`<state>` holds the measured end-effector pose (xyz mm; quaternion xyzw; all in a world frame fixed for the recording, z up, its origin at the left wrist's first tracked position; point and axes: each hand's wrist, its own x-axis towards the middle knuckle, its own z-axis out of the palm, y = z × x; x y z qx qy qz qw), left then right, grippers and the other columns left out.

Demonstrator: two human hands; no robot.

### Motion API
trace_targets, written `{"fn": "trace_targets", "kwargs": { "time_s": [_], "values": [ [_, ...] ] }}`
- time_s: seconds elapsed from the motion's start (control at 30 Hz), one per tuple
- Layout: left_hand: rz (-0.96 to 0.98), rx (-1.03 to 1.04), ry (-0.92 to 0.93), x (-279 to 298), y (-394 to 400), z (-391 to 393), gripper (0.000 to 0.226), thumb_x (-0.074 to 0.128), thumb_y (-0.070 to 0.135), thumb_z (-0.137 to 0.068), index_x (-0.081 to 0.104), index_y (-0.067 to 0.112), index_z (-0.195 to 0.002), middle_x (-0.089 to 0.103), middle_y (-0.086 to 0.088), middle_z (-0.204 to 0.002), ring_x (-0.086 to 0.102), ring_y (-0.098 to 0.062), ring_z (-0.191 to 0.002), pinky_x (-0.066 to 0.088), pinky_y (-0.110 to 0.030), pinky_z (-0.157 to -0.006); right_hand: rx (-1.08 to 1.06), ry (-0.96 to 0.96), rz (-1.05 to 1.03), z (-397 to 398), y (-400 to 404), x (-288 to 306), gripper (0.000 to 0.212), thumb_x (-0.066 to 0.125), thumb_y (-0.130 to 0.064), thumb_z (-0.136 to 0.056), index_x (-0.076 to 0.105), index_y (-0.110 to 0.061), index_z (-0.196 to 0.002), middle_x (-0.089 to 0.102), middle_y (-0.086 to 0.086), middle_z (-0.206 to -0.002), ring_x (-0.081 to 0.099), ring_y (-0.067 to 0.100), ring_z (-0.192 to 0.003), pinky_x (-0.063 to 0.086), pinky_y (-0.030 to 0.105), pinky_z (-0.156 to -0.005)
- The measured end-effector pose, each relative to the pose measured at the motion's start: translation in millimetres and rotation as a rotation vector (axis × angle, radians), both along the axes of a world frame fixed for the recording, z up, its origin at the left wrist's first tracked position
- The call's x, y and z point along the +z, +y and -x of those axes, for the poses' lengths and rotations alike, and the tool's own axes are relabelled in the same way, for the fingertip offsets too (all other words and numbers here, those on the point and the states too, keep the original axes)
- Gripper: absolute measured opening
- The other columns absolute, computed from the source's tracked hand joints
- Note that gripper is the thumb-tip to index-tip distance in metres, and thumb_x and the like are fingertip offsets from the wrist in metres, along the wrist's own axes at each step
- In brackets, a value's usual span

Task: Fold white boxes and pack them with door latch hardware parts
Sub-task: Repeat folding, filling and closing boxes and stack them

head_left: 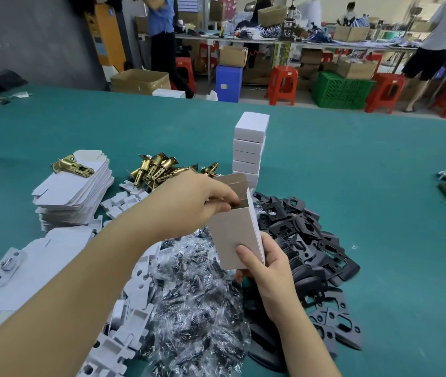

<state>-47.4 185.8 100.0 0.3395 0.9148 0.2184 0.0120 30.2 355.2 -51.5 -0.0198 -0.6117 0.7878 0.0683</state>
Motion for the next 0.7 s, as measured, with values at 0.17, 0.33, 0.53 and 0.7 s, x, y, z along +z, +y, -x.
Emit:
{"fn": "trace_targets", "kwargs": {
  "time_s": [0.17,0.33,0.53,0.7],
  "values": [
    [-0.007,0.052,0.128,-3.9,-14.2,8.7,0.02,0.061,0.022,-0.101,0.077,0.029,-0.11,0.074,0.012,-0.099,0.063,0.0,-0.086,0.054,-0.031,-0.081,-0.047,-0.014,-0.073,1.6,-0.4,-4.9,0.034,0.081,-0.044,-0.075,0.074,-0.037,-0.107,0.073,-0.002,-0.097,0.066,0.013,-0.076,0.055,0.03,-0.059],
    [-0.184,0.24,0.152,-10.4,-45.2,24.2,0.014,0.062,0.024,-0.099,0.075,0.028,-0.096,0.066,0.018,-0.074,0.055,0.003,-0.056,0.035,-0.012,-0.049,-0.03,-0.008,-0.093,2.6,-0.8,-8.9,0.036,0.081,-0.043,-0.077,0.073,-0.038,-0.111,0.074,-0.003,-0.097,0.065,0.01,-0.07,0.054,0.026,-0.057],
    [0.483,0.327,-0.177,-46.3,-75.9,40.9,0.027,0.058,0.05,-0.098,0.067,0.028,-0.113,0.063,0.011,-0.1,0.058,-0.005,-0.079,0.048,-0.027,-0.071,-0.068,-0.043,-0.074,3.9,-0.5,-10.2,0.037,0.081,-0.045,-0.075,0.073,-0.038,-0.111,0.075,0.001,-0.099,0.063,0.014,-0.064,0.056,0.03,-0.058],
    [0.689,0.417,-0.245,-74.3,-82.6,40.0,0.047,0.068,0.05,-0.091,0.061,0.019,-0.126,0.064,0.003,-0.109,0.061,-0.016,-0.092,0.049,-0.028,-0.068,-0.069,-0.065,-0.024,2.5,-0.7,-6.5,0.036,0.082,-0.045,-0.074,0.073,-0.04,-0.109,0.075,0.001,-0.101,0.062,0.017,-0.064,0.057,0.029,-0.059]
  ]
}}
